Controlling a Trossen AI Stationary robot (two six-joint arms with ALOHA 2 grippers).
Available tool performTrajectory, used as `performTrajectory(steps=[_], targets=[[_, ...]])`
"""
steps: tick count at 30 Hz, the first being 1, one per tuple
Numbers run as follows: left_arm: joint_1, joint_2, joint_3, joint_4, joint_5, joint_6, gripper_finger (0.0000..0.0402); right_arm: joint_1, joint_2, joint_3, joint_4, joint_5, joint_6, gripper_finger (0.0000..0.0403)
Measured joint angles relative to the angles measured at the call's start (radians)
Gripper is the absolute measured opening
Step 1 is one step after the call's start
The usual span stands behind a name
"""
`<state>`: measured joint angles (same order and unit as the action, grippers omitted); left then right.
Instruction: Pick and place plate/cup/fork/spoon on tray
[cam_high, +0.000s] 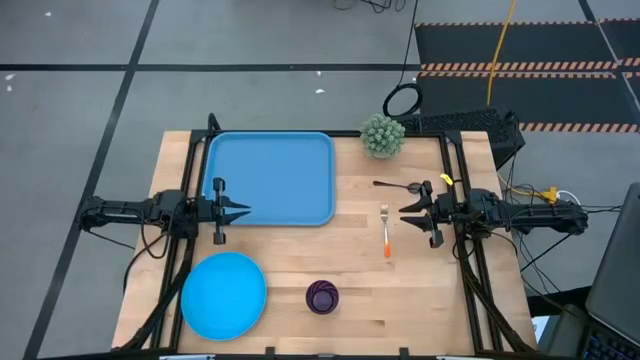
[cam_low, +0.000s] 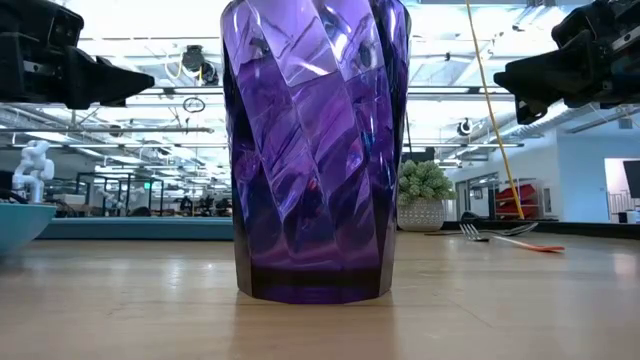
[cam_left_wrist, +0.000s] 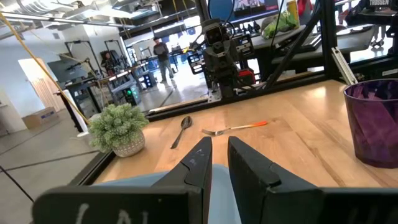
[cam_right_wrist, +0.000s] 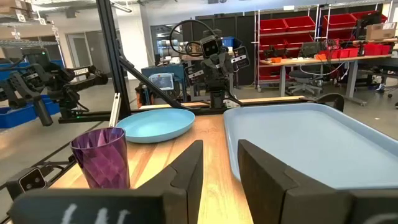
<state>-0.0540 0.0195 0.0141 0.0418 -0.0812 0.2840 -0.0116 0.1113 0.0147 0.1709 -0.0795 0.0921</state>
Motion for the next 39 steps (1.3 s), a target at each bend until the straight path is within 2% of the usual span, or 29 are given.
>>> performTrajectory(steps=[34,39], targets=[[0.0,0.0,0.0,0.0,0.0,0.0,0.0056,0.0,0.0,0.0,0.027,0.0,-0.024,0.0093],[0.0,0.0,0.0,0.09,-0.052,-0.012,0.0056,0.0,0.0,0.0,0.071,0.0,-0.025,0.0093]])
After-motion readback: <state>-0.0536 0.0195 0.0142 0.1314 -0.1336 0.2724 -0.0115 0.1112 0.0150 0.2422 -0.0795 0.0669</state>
